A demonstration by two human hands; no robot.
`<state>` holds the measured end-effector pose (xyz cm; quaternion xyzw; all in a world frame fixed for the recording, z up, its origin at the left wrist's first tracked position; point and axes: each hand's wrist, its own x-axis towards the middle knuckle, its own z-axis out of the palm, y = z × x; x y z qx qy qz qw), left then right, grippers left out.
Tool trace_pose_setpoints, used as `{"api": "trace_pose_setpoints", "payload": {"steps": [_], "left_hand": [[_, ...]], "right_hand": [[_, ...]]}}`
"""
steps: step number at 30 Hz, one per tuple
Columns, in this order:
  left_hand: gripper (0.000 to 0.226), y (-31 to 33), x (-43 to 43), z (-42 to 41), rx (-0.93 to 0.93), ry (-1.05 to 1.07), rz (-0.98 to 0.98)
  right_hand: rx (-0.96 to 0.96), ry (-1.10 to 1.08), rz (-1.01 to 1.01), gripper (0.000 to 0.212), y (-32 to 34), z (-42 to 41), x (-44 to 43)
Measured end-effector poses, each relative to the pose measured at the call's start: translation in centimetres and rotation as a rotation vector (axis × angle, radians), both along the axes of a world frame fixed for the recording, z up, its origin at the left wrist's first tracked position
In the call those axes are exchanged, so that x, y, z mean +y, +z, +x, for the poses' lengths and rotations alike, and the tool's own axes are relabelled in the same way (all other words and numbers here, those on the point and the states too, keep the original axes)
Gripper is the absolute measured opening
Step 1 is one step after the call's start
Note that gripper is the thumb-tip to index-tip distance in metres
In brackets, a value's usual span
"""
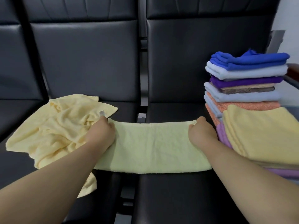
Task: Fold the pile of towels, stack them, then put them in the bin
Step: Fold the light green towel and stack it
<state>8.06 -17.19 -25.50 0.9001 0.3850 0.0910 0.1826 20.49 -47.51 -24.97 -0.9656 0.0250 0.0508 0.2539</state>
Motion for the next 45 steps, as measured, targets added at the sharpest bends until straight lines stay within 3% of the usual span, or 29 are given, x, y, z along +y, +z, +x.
{"api": "trace_pose_setpoints", "payload": {"steps": [4,7,9,11,14,17,23,25,28,30,33,38,41,45], "left_hand": [[0.060,1.0,-1.3,-1.1,-0.050,-0.034,-0.011],[0.069,1.6,-2.2,-1.7,0.000,-0.070,0.059],[0.062,2.0,-3.8,-1.8,0.056,-0.140,0.156],[0.040,2.4,-6.1,-1.6,0.029,-0.300,0.096],[0.024,2.2,-9.9,-1.3,0.076,-0.553,-0.109],[0.022,2.1,-12.1,-0.2,0.166,-0.687,0.045],[0.048,2.2,-16.1,1.5,0.310,-1.012,0.268],[0.048,2.0,-17.0,1.0,0.329,-1.015,0.307],[0.050,2.0,-17.5,-0.4,0.285,-0.844,0.301],[0.056,2.1,-17.3,-1.7,0.243,-0.669,0.213],[0.062,2.0,-16.1,-4.2,0.177,-0.567,-0.095],[0.049,2.7,-15.6,-8.3,-0.006,-0.716,-0.545],[0.041,3.3,-16.3,-10.1,0.007,-0.783,-0.870],[0.051,3.9,-15.4,-10.7,0.031,-0.828,-1.012]], "right_hand": [[-0.036,0.001,0.052,0.042,1.6,-1.7,0.2],[-0.187,0.141,-0.218,0.033,2.3,-3.5,0.1],[-0.279,0.318,-0.276,0.021,1.9,-4.2,0.0],[-0.225,0.492,-0.256,0.018,1.5,-4.6,-0.2],[-0.110,0.568,-0.324,0.017,2.0,-5.1,-1.1],[-0.057,0.569,-0.435,0.023,3.0,-5.9,-2.2],[0.117,0.655,-0.477,0.024,4.5,-10.0,-5.2],[0.120,0.670,-0.446,0.024,4.5,-11.0,-6.1],[0.105,0.656,-0.391,0.024,4.2,-12.0,-7.0],[0.076,0.640,-0.351,0.019,4.1,-12.2,-7.2],[0.016,0.628,-0.245,0.010,3.7,-12.6,-7.3],[0.001,0.608,-0.099,0.017,2.7,-13.6,-7.7],[0.024,0.599,-0.038,0.015,2.7,-13.8,-8.1],[0.141,0.602,0.063,0.013,3.1,-14.0,-8.5]]}}
